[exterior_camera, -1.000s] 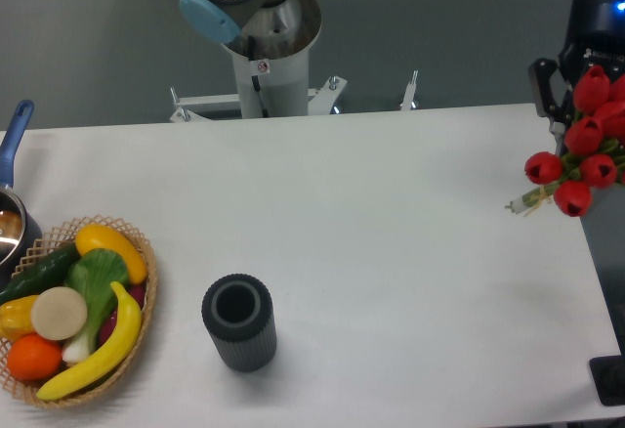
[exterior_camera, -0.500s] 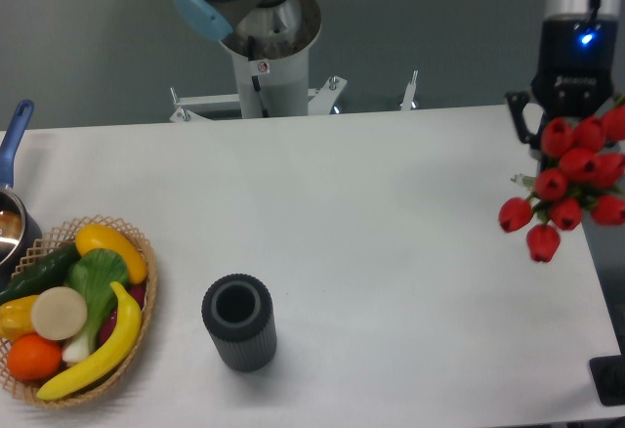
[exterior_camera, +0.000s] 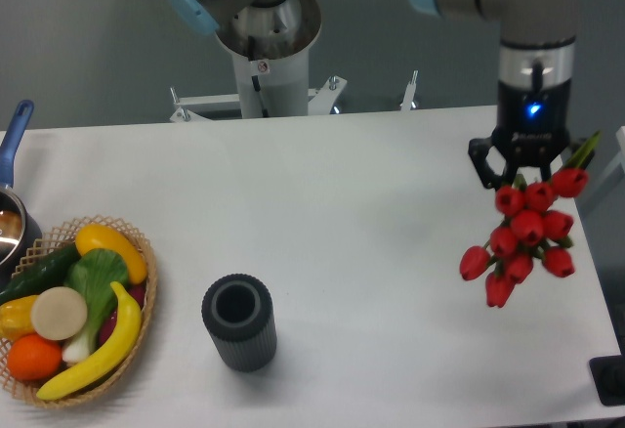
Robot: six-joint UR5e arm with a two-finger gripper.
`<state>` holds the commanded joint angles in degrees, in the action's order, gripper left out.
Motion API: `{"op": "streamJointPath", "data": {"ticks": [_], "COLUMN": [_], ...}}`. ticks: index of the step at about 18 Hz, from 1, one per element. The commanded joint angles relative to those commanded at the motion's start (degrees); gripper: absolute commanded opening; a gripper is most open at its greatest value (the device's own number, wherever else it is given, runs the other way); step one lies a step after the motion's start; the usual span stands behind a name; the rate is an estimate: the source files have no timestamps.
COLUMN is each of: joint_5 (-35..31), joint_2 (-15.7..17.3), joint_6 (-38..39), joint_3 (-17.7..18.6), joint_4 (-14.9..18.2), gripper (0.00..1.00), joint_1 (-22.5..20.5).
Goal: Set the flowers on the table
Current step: 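Lift the red tulips and carry them toward the open table area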
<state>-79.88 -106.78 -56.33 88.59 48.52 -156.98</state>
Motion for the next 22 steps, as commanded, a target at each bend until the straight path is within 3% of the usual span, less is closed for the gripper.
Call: {"op": "streamJointPath", "data": {"ticks": [12, 22], "joint_5": [-14.41, -15.74], "joint_2": [-5.71, -9.58], "joint_6": [-4.04, -4.13], "joint_3": [1.58, 2.99], "joint_4": [0.35, 0.09], "gripper": [0.44, 0.44], "joint_1": [7.21, 9.15]}}
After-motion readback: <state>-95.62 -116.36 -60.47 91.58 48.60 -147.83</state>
